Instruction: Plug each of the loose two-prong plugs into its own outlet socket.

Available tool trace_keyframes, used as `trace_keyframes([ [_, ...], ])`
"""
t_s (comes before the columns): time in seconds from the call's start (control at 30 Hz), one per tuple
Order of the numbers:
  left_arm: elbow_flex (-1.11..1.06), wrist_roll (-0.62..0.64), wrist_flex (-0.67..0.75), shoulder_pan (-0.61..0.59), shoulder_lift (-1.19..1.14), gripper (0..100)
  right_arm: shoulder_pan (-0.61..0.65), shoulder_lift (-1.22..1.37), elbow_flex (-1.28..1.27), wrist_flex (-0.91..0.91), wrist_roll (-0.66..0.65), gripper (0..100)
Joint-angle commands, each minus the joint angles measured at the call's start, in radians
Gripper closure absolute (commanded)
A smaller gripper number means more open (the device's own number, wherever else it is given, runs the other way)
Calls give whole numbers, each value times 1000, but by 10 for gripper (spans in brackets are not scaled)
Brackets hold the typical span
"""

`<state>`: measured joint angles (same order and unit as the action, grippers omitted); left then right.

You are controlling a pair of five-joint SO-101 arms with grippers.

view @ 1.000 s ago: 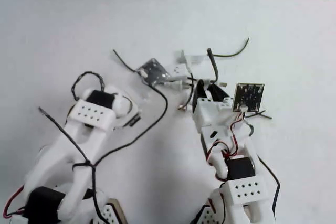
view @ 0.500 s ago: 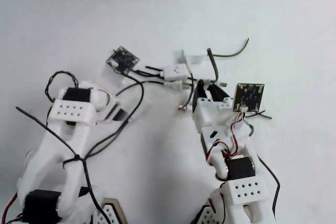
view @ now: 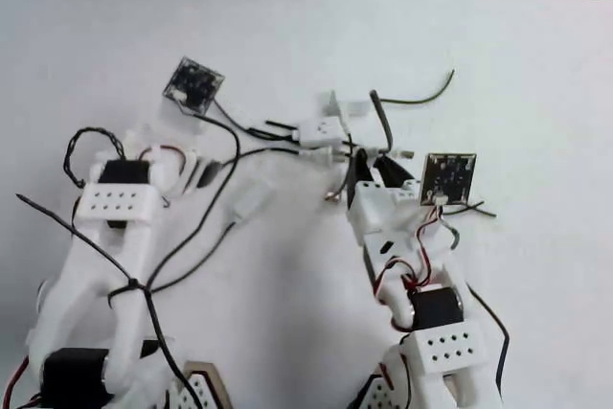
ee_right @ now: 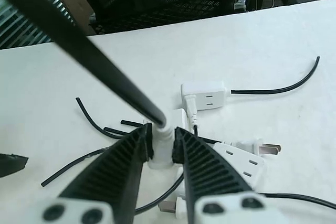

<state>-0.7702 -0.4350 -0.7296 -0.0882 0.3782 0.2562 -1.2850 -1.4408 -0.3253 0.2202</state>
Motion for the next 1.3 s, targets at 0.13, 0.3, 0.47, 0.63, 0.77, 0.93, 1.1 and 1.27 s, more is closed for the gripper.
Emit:
trace_keyframes([
  [0.13, -55, 35, 140, 67, -21, 725, 7, -8, 9, 22, 0, 981],
  [0.3, -69, -21, 166, 154, -163, 725, 7, -8, 9, 22, 0, 981],
  [0.47, -66, -55, 58, 211, -120, 727, 7, -8, 9, 22, 0, 981],
  [0.63, -123, -55, -6, 262, 36, 727, 7, -8, 9, 22, 0, 981],
  [0.77, -181, -52, -8, 196, 193, 728, 15, -8, 9, 19, 0, 981],
  [0.93, -288, 54, -28, 39, 384, 728, 137, -8, 9, -8, -97, 981],
  [1.1, -413, 107, -35, -97, 524, 728, 308, -7, 12, -74, -169, 981],
  [1.27, -535, 129, 3, -124, 610, 728, 384, 47, 17, -68, -239, 981],
])
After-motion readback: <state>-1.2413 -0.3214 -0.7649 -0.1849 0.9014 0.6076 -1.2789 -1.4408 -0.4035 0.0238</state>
